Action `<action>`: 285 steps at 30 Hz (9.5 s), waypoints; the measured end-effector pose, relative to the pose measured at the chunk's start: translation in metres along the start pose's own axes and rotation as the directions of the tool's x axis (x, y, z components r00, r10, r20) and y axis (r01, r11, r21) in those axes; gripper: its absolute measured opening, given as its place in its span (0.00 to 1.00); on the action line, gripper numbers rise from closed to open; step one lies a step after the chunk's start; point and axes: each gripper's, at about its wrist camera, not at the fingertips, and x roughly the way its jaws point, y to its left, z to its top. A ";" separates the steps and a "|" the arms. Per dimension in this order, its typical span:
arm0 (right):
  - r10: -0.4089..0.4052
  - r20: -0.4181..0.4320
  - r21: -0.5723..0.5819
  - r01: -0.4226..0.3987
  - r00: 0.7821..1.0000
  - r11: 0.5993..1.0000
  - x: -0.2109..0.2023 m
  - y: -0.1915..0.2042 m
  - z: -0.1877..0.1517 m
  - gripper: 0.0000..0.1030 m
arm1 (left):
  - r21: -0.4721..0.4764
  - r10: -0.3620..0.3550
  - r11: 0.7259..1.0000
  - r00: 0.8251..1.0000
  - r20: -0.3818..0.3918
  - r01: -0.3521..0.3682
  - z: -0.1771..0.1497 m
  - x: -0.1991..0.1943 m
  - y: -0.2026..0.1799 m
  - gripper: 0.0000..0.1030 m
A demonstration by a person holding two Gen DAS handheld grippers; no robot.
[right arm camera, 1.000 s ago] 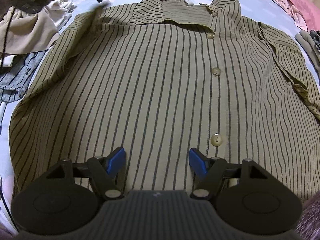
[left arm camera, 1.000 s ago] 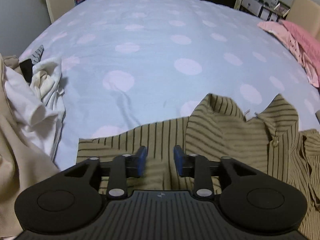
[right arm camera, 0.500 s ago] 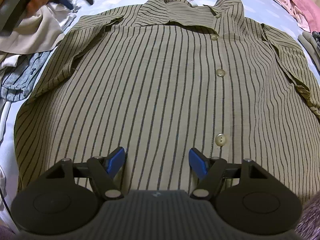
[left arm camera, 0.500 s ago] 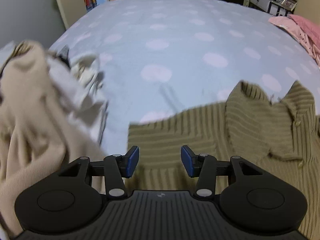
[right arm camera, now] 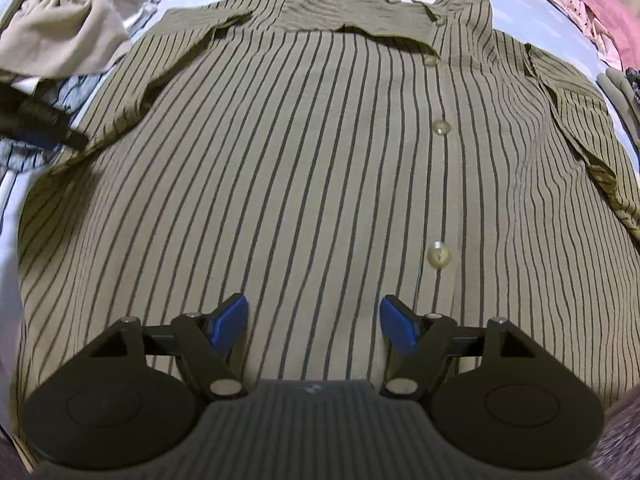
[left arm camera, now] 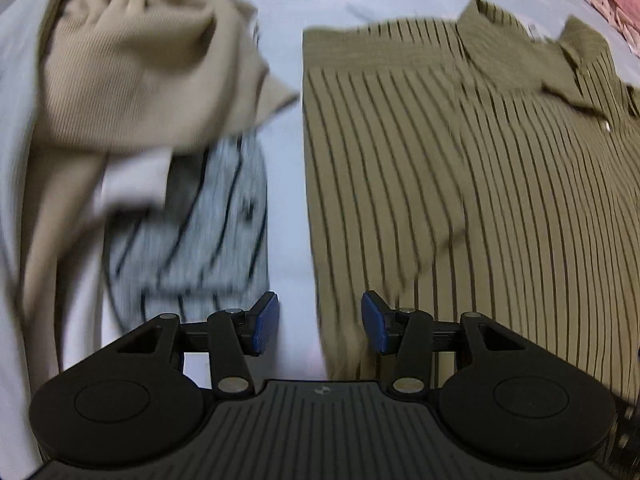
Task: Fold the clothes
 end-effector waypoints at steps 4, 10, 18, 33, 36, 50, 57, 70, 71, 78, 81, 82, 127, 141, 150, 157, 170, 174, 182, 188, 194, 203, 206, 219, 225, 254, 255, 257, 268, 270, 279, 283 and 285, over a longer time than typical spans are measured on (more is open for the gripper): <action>-0.011 -0.016 -0.025 0.011 1.000 1.000 -0.002 0.002 -0.011 0.75 | 0.005 0.016 1.000 0.999 -0.032 -0.015 -0.032 -0.009 -0.004 0.48; -0.030 0.017 -0.094 0.032 0.999 0.995 -0.011 0.010 -0.024 0.76 | -0.010 0.029 1.000 0.998 -0.050 -0.030 -0.086 -0.027 -0.002 0.56; -0.012 0.022 -0.161 0.016 1.000 0.987 -0.017 0.018 -0.035 0.76 | -0.057 0.022 0.998 0.998 -0.063 -0.026 -0.152 -0.052 -0.002 0.61; 0.024 0.048 -0.184 -0.015 0.999 0.983 -0.035 0.023 -0.045 0.76 | -0.112 -0.073 0.991 0.996 -0.054 0.067 -0.231 -0.083 -0.019 0.44; 0.021 0.049 -0.202 -0.011 0.999 0.979 -0.037 0.026 -0.049 0.76 | -0.127 -0.109 0.987 0.993 -0.051 0.102 -0.244 -0.087 -0.022 0.13; 0.293 -0.012 -0.087 -0.293 0.956 0.952 -0.080 -0.003 -0.070 0.55 | -0.007 -0.306 0.949 0.930 0.203 0.314 -0.237 -0.153 -0.062 0.00; 0.526 -0.036 -0.053 -0.527 0.850 0.848 -0.099 0.005 -0.078 0.53 | 0.106 -0.338 0.940 0.922 0.188 0.323 -0.225 -0.137 -0.094 0.00; 0.560 -0.176 -0.054 -0.576 0.810 0.816 -0.073 0.033 -0.088 0.13 | 0.176 -0.350 0.930 0.924 0.153 0.323 -0.228 -0.132 -0.113 0.00; 0.561 -0.177 -0.053 -0.577 0.809 0.815 -0.071 0.033 -0.087 0.05 | 0.177 -0.350 0.930 0.924 0.152 0.323 -0.227 -0.131 -0.113 0.00; 0.563 -0.121 -0.082 -0.573 0.818 0.815 -0.091 0.025 -0.079 0.02 | 0.198 -0.406 0.903 0.907 0.108 0.381 -0.217 -0.149 -0.101 0.15; 0.558 -0.092 -0.080 -0.565 0.824 0.821 -0.100 0.015 -0.075 0.02 | 0.217 -0.407 0.898 0.910 0.076 0.383 -0.204 -0.156 -0.087 0.21; 0.558 -0.089 -0.075 -0.564 0.825 0.823 -0.100 0.012 -0.075 0.02 | 0.223 -0.398 0.900 0.915 0.068 0.375 -0.196 -0.158 -0.080 0.22; 0.549 -0.273 0.044 -0.560 0.790 0.827 -0.056 -0.019 -0.049 0.02 | 0.638 -0.095 -0.560 0.806 0.584 -0.528 0.022 0.101 -0.031 0.18; 0.573 -0.233 0.045 -0.580 0.786 0.814 -0.079 -0.028 -0.062 0.02 | 0.491 -0.203 -0.613 0.724 0.659 -0.619 0.032 0.067 -0.062 0.01; 0.592 -0.185 0.107 -0.583 0.784 0.806 -0.090 -0.052 -0.083 0.02 | 0.374 -0.286 -0.685 0.703 0.651 -0.626 0.049 0.050 -0.132 0.01; 0.564 -0.194 0.145 -0.545 0.803 0.826 -0.094 -0.071 -0.096 0.02 | 0.336 -0.349 -0.711 0.724 0.595 -0.618 0.057 0.051 -0.202 0.01; 0.549 -0.203 0.251 -0.499 0.811 0.830 -0.084 -0.110 -0.107 0.02 | 0.382 -0.334 -0.746 0.803 0.494 -0.545 0.057 0.080 -0.286 0.01; 0.549 -0.217 0.289 -0.483 0.807 0.826 -0.075 -0.121 -0.109 0.02 | 0.435 -0.305 -0.737 0.829 0.469 -0.517 0.058 0.091 -0.298 0.01; 0.546 -0.238 0.299 -0.474 0.803 0.828 -0.069 -0.128 -0.111 0.02 | 0.502 -0.272 -0.708 0.848 0.455 -0.497 0.059 0.101 -0.308 0.04; 0.542 -0.245 0.303 -0.467 0.804 0.830 -0.067 -0.130 -0.114 0.04 | 0.514 -0.293 -0.650 0.809 0.510 -0.560 0.059 0.092 -0.308 0.32; 0.557 -0.239 0.331 -0.472 0.796 0.817 -0.065 -0.136 -0.120 0.04 | 0.554 -0.282 -0.563 0.772 0.569 -0.614 0.054 0.060 -0.300 0.40; 0.564 -0.251 0.369 -0.461 0.787 0.807 -0.051 -0.140 -0.132 0.02 | 0.694 -0.208 -0.418 0.806 0.555 -0.586 -0.003 0.000 -0.264 0.45; 0.551 -0.258 0.367 -0.447 0.794 0.816 -0.051 -0.142 -0.137 0.03 | 0.768 -0.168 -0.316 0.830 0.532 -0.556 -0.026 -0.019 -0.250 0.45; 0.522 -0.389 0.360 -0.396 0.759 0.845 -0.018 -0.132 -0.160 0.05 | 0.964 -0.166 0.045 0.950 0.266 -0.262 -0.158 -0.092 -0.217 0.45; 0.457 -0.510 0.320 -0.333 0.728 0.887 -0.001 -0.123 -0.178 0.06 | 0.992 -0.198 0.114 0.977 0.074 -0.052 -0.212 -0.108 -0.215 0.44; 0.482 -0.479 0.234 -0.423 0.734 0.876 -0.032 -0.082 -0.179 0.11 | 0.861 -0.168 0.483 0.982 -0.090 0.162 -0.324 -0.069 -0.222 0.00; 0.483 -0.478 0.234 -0.423 0.734 0.875 -0.033 -0.081 -0.181 0.11 | 0.863 -0.164 0.475 0.981 -0.107 0.174 -0.325 -0.070 -0.222 0.00; 0.485 -0.475 0.235 -0.425 0.735 0.874 -0.034 -0.080 -0.183 0.11 | 0.872 -0.145 0.453 0.980 -0.133 0.185 -0.330 -0.070 -0.223 0.00; 0.470 -0.453 0.202 -0.427 0.758 0.882 -0.048 -0.085 -0.181 0.20 | 0.861 -0.141 0.414 0.955 -0.259 0.295 -0.323 -0.082 -0.219 0.09; 0.457 -0.442 0.168 -0.429 0.772 0.888 -0.053 -0.087 -0.176 0.26 | 0.840 -0.159 0.455 0.955 -0.251 0.297 -0.307 -0.090 -0.213 0.12; 0.350 -0.439 0.024 -0.379 0.827 0.925 -0.067 -0.107 -0.166 0.27 | 0.784 -0.271 0.567 0.956 -0.112 0.252 -0.236 -0.121 -0.218 0.18; 0.291 -0.434 -0.050 -0.345 0.853 0.937 -0.073 -0.119 -0.164 0.27 | 0.755 -0.316 0.605 0.947 -0.066 0.254 -0.207 -0.126 -0.236 0.20; 0.252 -0.420 -0.106 -0.323 0.872 0.940 -0.078 -0.127 -0.165 0.27 | 0.745 -0.332 0.614 0.942 -0.055 0.260 -0.199 -0.123 -0.246 0.24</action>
